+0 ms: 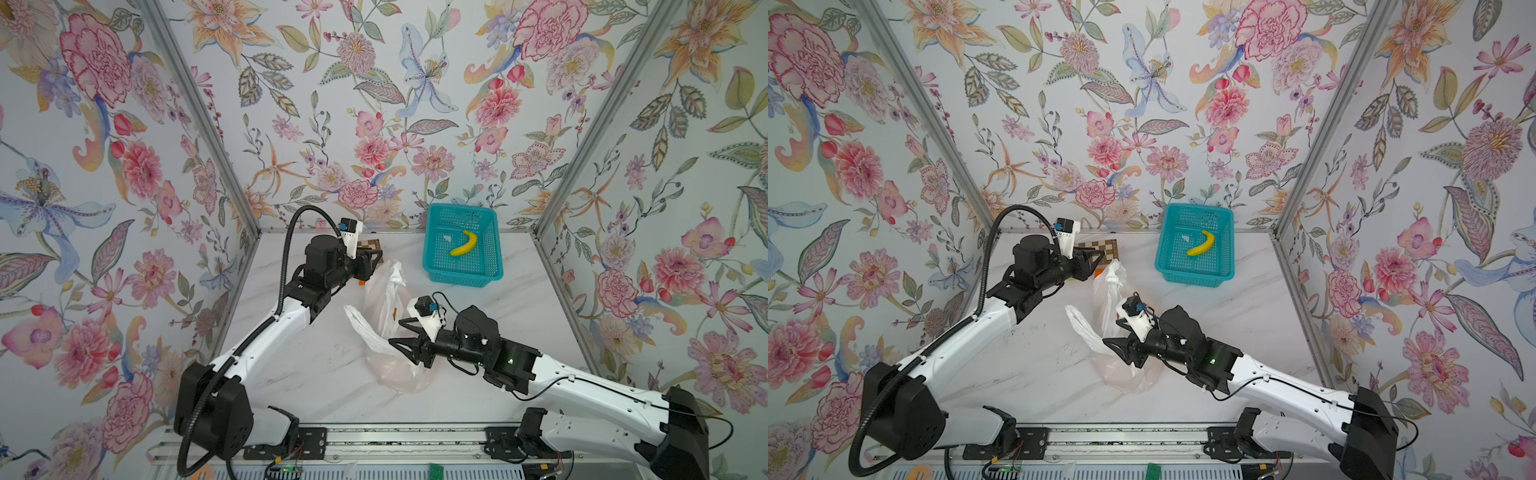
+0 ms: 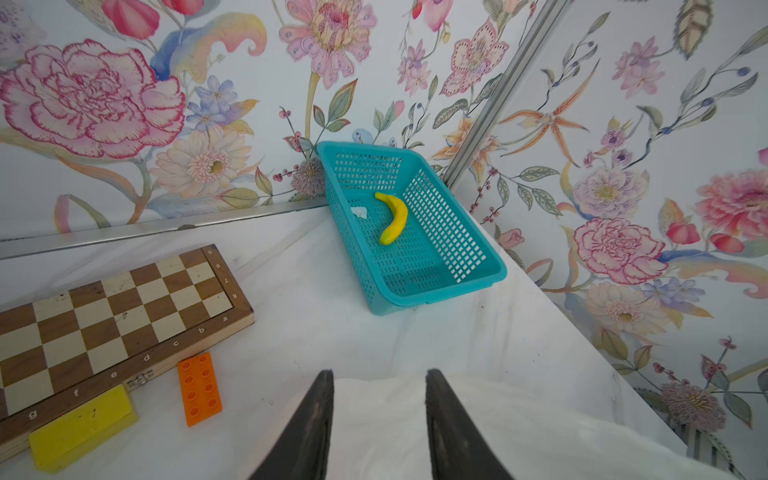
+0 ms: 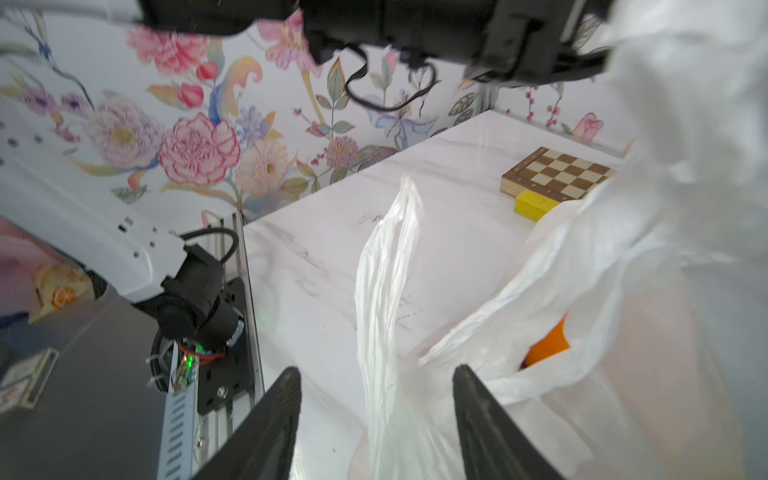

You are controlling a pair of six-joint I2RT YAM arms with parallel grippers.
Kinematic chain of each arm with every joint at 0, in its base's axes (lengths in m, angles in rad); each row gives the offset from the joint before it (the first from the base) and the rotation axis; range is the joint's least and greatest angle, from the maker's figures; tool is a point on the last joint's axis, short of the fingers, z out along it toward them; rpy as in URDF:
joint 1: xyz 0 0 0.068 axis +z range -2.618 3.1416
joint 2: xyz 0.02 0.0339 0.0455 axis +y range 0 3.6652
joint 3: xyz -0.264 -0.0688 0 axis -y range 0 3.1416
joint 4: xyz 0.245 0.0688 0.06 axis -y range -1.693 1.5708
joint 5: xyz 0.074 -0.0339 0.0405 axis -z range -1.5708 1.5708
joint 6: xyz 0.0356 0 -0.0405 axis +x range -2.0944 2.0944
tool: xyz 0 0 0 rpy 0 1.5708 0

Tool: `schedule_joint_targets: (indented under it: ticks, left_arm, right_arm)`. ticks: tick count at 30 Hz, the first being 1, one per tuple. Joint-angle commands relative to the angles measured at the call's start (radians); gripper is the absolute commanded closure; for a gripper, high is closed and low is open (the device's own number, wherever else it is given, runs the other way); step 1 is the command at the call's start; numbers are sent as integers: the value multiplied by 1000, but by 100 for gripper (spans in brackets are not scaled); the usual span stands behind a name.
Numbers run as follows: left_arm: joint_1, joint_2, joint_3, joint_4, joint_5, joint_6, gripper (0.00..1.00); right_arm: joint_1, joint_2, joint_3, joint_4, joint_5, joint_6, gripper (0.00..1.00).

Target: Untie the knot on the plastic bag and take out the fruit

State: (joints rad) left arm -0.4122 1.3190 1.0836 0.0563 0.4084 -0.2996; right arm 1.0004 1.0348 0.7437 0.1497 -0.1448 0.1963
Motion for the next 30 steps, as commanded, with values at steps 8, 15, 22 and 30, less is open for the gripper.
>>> schedule_joint_targets:
  ticks: [8,15,22,30]
  left_arm:
    - [-93,-133,-33,-245,-18,-38,50]
    - [-182,-112,-77,-277,-84,-50,43]
    - [-211,-104,-175,-199,-13,-105,40]
    - [-219,-62,-199,-211,-68,-155,57]
  right_arm:
    - [-213,94,109,-147,2,420,34]
    - [-218,271,225,-233,4,419,36]
    - [-206,356,252,-233,-4,387,46]
    - [-197,394,241,-185,1,390,63]
